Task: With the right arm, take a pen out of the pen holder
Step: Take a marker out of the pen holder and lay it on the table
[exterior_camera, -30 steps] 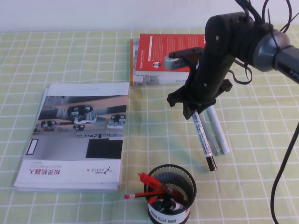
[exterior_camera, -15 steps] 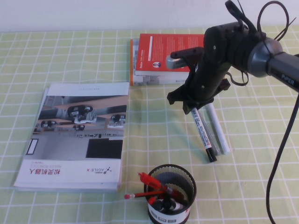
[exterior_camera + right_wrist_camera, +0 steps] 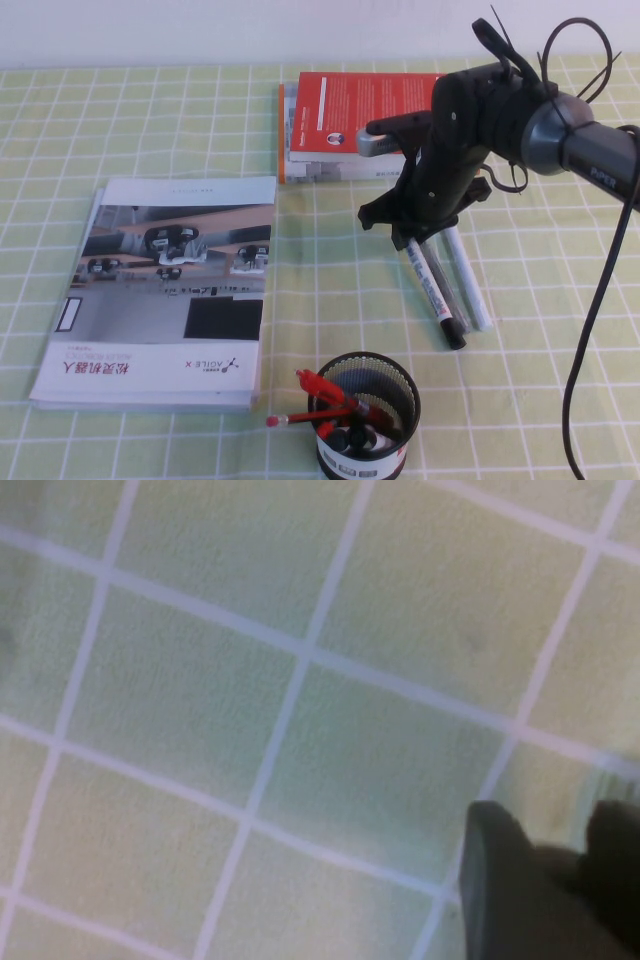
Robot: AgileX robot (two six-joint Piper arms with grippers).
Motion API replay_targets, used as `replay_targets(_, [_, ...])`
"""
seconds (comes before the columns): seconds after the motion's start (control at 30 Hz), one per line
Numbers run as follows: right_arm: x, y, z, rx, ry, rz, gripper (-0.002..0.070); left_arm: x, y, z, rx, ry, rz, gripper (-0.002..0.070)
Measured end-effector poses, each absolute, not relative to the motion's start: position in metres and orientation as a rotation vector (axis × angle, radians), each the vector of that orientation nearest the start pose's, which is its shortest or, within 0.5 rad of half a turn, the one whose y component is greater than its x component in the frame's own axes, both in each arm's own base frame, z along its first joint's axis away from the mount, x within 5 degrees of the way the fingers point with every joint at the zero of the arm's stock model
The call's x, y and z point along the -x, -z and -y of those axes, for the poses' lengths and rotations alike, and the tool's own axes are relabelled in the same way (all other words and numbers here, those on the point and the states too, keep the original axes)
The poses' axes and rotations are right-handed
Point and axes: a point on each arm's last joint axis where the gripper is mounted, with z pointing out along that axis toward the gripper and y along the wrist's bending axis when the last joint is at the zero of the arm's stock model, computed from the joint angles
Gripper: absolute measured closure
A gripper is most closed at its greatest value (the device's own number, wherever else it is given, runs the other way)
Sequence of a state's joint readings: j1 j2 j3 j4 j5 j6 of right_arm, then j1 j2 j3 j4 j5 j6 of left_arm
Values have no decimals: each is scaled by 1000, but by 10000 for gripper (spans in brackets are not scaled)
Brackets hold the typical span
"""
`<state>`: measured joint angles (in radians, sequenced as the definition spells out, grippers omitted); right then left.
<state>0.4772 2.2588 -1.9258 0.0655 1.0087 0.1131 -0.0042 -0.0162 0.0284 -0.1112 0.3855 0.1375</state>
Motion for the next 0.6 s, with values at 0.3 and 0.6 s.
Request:
replay_targets(0.3, [-432,-191,-226,467,-189,-2791,395,-52,-170,4,-65,18,-1878,680])
replay_targets(0.6, [-407,-249,-219,524,-108,-2735,469,-52,-170,4,-65,18,-1878,680])
